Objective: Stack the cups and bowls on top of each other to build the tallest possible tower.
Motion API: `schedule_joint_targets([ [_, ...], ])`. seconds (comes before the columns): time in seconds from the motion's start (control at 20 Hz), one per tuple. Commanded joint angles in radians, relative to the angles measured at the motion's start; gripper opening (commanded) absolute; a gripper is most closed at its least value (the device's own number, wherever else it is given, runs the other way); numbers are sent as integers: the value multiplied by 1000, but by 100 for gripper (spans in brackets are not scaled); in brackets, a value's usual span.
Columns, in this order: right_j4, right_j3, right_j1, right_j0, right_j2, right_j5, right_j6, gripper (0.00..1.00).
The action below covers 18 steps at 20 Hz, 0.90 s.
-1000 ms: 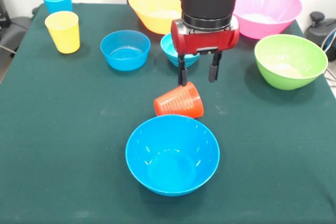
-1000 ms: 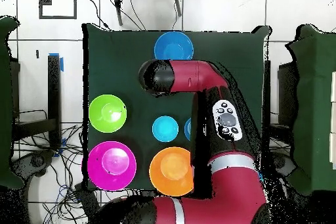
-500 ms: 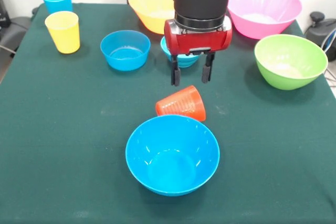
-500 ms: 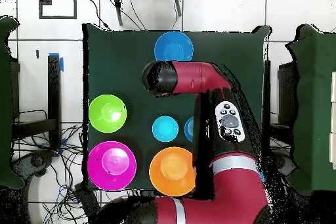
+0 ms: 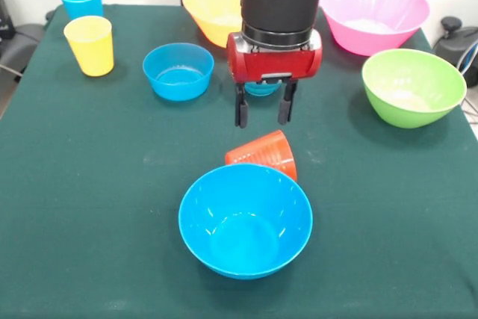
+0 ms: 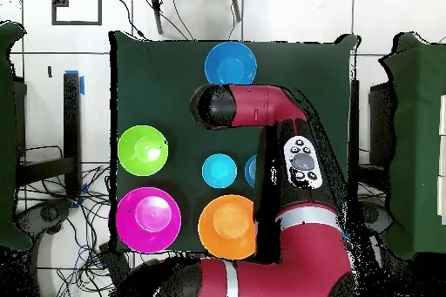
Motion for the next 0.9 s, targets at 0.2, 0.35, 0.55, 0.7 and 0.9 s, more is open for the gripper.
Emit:
schedule_joint_targets([
  [0.2, -32, -20, 87, 85, -66, -69, 184, 100],
  [0.35, -23, -36, 101, 116, -97, -70, 201, 100],
  [0.55, -11, -46, 105, 148, -131, -63, 216, 100],
  [0.7, -1, -61, 112, 164, -147, -52, 226, 100],
  [0.9, 15, -64, 94, 185, -167, -12, 228, 100],
])
